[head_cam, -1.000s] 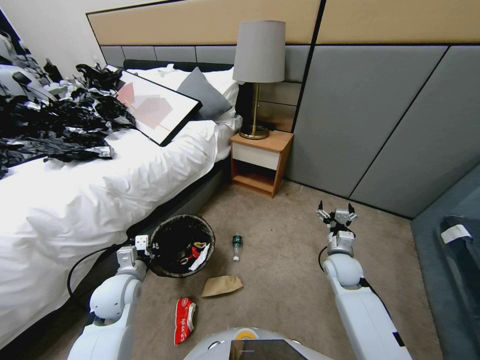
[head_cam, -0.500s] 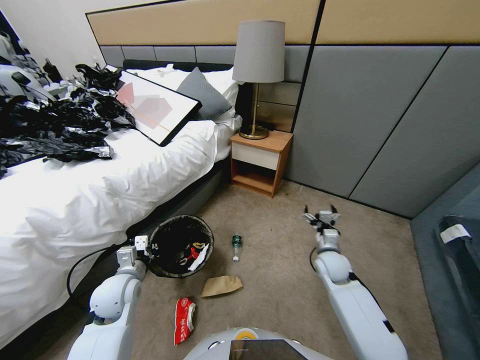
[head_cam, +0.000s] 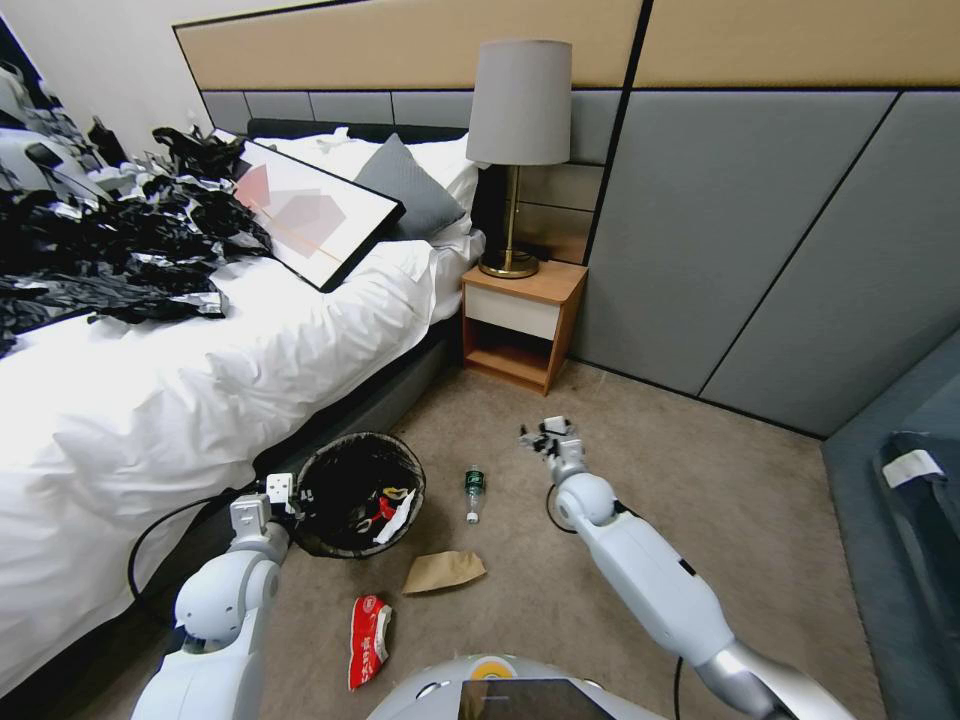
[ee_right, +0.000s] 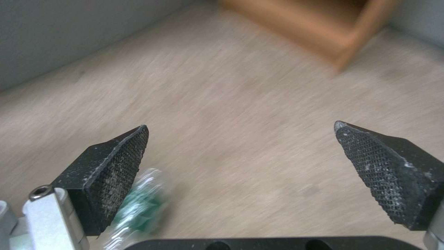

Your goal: Pick up the trash bin, then pick up the garbage from the floor and place it into the trash bin.

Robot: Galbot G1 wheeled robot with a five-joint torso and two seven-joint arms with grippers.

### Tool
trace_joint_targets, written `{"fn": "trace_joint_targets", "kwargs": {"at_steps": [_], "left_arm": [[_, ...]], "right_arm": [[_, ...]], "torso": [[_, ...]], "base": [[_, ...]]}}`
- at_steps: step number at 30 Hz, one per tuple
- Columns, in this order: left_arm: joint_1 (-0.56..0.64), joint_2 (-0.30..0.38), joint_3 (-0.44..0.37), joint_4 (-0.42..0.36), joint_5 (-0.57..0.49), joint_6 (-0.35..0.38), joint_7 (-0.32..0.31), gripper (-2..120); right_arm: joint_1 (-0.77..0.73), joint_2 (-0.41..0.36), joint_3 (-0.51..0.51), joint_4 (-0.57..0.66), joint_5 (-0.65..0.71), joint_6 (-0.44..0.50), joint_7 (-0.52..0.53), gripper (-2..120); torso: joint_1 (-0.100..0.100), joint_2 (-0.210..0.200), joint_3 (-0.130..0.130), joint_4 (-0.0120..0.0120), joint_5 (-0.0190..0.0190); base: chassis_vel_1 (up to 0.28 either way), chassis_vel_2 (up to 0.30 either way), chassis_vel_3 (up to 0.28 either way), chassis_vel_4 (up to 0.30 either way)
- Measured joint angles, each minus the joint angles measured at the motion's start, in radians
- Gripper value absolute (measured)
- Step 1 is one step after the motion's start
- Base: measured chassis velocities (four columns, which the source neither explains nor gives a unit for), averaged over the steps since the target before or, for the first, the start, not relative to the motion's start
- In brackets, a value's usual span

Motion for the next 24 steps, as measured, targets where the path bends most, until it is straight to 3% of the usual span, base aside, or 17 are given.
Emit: {"fn": "trace_joint_targets", "kwargs": {"at_steps": [3,7,14,24], "left_arm": [[-0.004,-0.004,0.003,0.006,0.003,-0.002,-0.011,0],[-0.001,-0.003,0.003,0.006,0.003,-0.004,-0.011,0],[0.004,0.005,-0.004,0.009,0.005,-0.009,-0.007,0],[0.005,0.004,0.005,0.016,0.017,-0.013,-0.001,0]], "right_arm": [[0.044,0.039,-0.073,-0.041,0.062,-0.068,0.023,100],[0.079,0.092,-0.117,-0.1,0.115,-0.082,0.043,100],[0.107,0.157,-0.129,-0.212,0.146,-0.078,0.044,100],[0.107,0.195,-0.1,-0.359,0.159,-0.055,0.025,100]], "torso": [[0.0,0.0,0.0,0.0001,0.0],[0.0,0.0,0.0,0.0004,-0.0001],[0.0,0.0,0.0,0.0001,-0.0001],[0.0,0.0,0.0,0.0,0.0]], "base": [[0.0,0.0,0.0,0.0],[0.0,0.0,0.0,0.0],[0.0,0.0,0.0,0.0],[0.0,0.0,0.0,0.0]]}}
